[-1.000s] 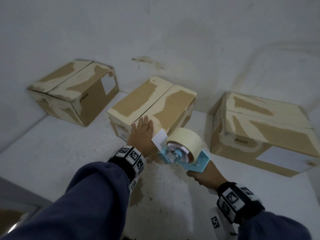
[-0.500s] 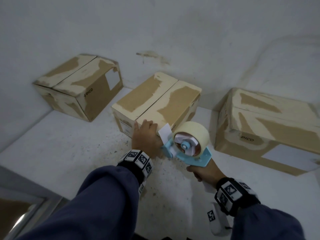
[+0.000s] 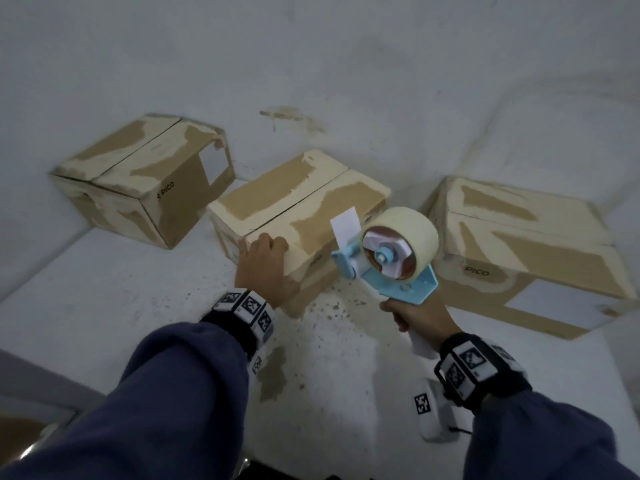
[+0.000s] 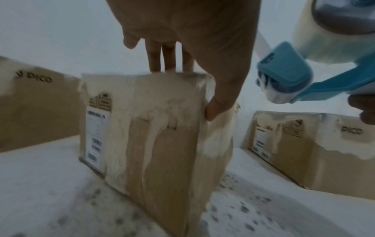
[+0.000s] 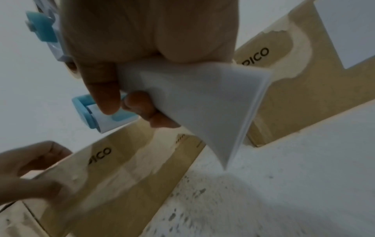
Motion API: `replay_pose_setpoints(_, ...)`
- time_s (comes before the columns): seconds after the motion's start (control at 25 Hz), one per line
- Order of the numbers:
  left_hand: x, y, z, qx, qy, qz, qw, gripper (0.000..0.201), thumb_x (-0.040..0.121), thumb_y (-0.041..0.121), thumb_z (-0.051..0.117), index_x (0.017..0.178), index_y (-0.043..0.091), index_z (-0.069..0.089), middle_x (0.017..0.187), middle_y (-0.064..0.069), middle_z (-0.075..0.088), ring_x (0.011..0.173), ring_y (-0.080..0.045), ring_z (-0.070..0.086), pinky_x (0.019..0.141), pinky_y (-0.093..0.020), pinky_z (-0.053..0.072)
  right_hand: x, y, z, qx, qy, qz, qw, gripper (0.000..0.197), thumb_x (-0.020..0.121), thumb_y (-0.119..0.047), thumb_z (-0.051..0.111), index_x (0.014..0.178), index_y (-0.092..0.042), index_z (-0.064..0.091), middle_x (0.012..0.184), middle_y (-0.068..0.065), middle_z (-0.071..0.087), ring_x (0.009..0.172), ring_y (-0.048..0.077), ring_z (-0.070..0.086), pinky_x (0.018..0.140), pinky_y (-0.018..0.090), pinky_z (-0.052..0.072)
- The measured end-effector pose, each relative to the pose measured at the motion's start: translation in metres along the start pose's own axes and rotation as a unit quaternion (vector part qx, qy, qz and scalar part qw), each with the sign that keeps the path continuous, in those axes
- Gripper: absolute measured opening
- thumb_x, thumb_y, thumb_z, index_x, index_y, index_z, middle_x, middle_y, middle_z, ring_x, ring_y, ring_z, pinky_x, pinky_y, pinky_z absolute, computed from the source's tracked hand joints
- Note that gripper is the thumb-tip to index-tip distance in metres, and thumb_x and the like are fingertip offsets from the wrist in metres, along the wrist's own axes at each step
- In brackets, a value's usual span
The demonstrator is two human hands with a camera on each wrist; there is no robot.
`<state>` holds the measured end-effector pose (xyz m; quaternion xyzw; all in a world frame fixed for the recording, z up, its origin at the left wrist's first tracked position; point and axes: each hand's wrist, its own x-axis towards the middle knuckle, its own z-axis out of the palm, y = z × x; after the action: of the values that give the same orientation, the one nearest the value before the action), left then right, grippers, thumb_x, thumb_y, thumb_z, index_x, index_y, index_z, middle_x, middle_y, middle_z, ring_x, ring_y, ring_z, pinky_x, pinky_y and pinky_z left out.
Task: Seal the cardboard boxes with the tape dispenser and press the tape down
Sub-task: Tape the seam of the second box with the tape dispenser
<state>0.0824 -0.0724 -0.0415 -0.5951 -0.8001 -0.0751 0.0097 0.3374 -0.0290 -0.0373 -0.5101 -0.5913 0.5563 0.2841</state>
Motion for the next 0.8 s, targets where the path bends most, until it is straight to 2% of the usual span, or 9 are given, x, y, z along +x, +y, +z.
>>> replay_pose_setpoints(0.16, 0.010, -0.056, -0.022, 0.055, -0.087, 0.007, 0.995, 0.085, 0.065, 0.047, 0.071, 0.136, 0.026, 0.029, 0.122, -0.007, 0.042, 0.119, -0.029, 0.043, 0.111, -0.052, 0.016, 0.006, -0.018, 0.000, 0.019, 0.039, -0.012, 0.999, 0.026, 0.077, 0.009, 0.061, 0.066, -0.008, 0.046, 0.042, -0.005, 0.049, 0.034, 0.006, 0.040, 0.037, 0.017, 0.035)
replay_pose_setpoints(0.36, 0.025, -0.102, -0.039, 0.112, -0.182, 0.076, 0.974, 0.095, 0.070, 0.035, 0.075, 0.146, 0.035, 0.018, 0.125, -0.006, 0.034, 0.112, -0.022, 0.039, 0.095, -0.028, 0.035, 0.018, -0.034, 0.010, 0.040, 0.065, -0.025, 0.997, 0.027, 0.077, 0.009, 0.062, 0.064, -0.008, 0.046, 0.046, -0.001, 0.048, 0.035, 0.008, 0.041, 0.037, 0.020, 0.035)
replay_pose_setpoints(0.44, 0.030, -0.112, -0.045, 0.142, -0.201, 0.106, 0.964, 0.094, 0.072, 0.034, 0.075, 0.147, 0.035, 0.018, 0.126, -0.005, 0.034, 0.112, -0.020, 0.040, 0.091, -0.025, 0.036, 0.022, -0.041, 0.015, 0.041, 0.067, -0.033, 0.996, 0.027, 0.077, 0.010, 0.061, 0.065, -0.008, 0.046, 0.046, -0.001, 0.047, 0.035, 0.009, 0.041, 0.038, 0.021, 0.036)
replay_pose_setpoints(0.52, 0.042, -0.115, -0.058, 0.187, -0.239, 0.131, 0.944, 0.088, 0.072, 0.044, 0.072, 0.144, 0.035, 0.023, 0.126, -0.003, 0.036, 0.111, -0.020, 0.042, 0.089, -0.027, 0.036, 0.028, -0.049, 0.018, 0.041, 0.077, -0.042, 0.995, 0.026, 0.077, 0.010, 0.061, 0.064, -0.008, 0.047, 0.046, 0.002, 0.047, 0.036, 0.011, 0.042, 0.040, 0.025, 0.037)
replay_pose_setpoints(0.6, 0.062, -0.106, -0.076, 0.179, -0.257, 0.154, 0.937, 0.067, 0.075, 0.057, 0.062, 0.134, 0.034, 0.041, 0.121, 0.000, 0.046, 0.105, -0.019, 0.049, 0.088, -0.030, 0.041, 0.034, -0.057, 0.022, 0.033, 0.091, -0.054, 0.994, 0.025, 0.076, 0.006, 0.064, 0.061, -0.007, 0.048, 0.046, 0.004, 0.048, 0.039, 0.015, 0.044, 0.044, 0.031, 0.040)
replay_pose_setpoints(0.64, 0.072, -0.095, -0.083, 0.114, -0.243, 0.155, 0.951, 0.056, 0.078, 0.061, 0.054, 0.124, 0.029, 0.054, 0.113, 0.001, 0.055, 0.098, -0.019, 0.054, 0.087, -0.031, 0.045, 0.036, -0.061, 0.025, 0.031, 0.096, -0.059, 0.993, 0.025, 0.075, 0.004, 0.065, 0.060, -0.007, 0.049, 0.046, 0.005, 0.049, 0.040, 0.017, 0.045, 0.046, 0.032, 0.041)
replay_pose_setpoints(0.72, 0.095, -0.061, -0.087, -0.123, -0.188, 0.114, 0.968, 0.059, 0.084, 0.067, 0.037, 0.103, 0.019, 0.064, 0.100, -0.002, 0.065, 0.089, -0.024, 0.063, 0.085, -0.034, 0.048, 0.042, -0.073, 0.030, 0.037, 0.105, -0.074, 0.991, 0.025, 0.076, 0.003, 0.066, 0.060, -0.009, 0.049, 0.046, 0.005, 0.049, 0.043, 0.020, 0.045, 0.048, 0.033, 0.041)
replay_pose_setpoints(0.76, 0.103, -0.040, -0.087, -0.266, -0.188, 0.052, 0.944, 0.067, 0.086, 0.068, 0.033, 0.108, 0.013, 0.064, 0.102, -0.005, 0.067, 0.090, -0.025, 0.066, 0.085, -0.035, 0.049, 0.043, -0.077, 0.032, 0.042, 0.107, -0.081, 0.990, 0.025, 0.077, 0.003, 0.065, 0.061, -0.008, 0.049, 0.047, 0.004, 0.048, 0.043, 0.020, 0.044, 0.048, 0.033, 0.041)
replay_pose_setpoints(0.8, 0.113, -0.021, -0.088, -0.395, -0.226, -0.016, 0.890, 0.075, 0.086, 0.070, 0.030, 0.115, 0.008, 0.059, 0.110, -0.010, 0.066, 0.093, -0.027, 0.067, 0.083, -0.034, 0.049, 0.044, -0.082, 0.035, 0.047, 0.111, -0.087, 0.989, 0.025, 0.077, 0.003, 0.065, 0.063, -0.008, 0.048, 0.048, 0.005, 0.048, 0.043, 0.019, 0.043, 0.048, 0.033, 0.040)
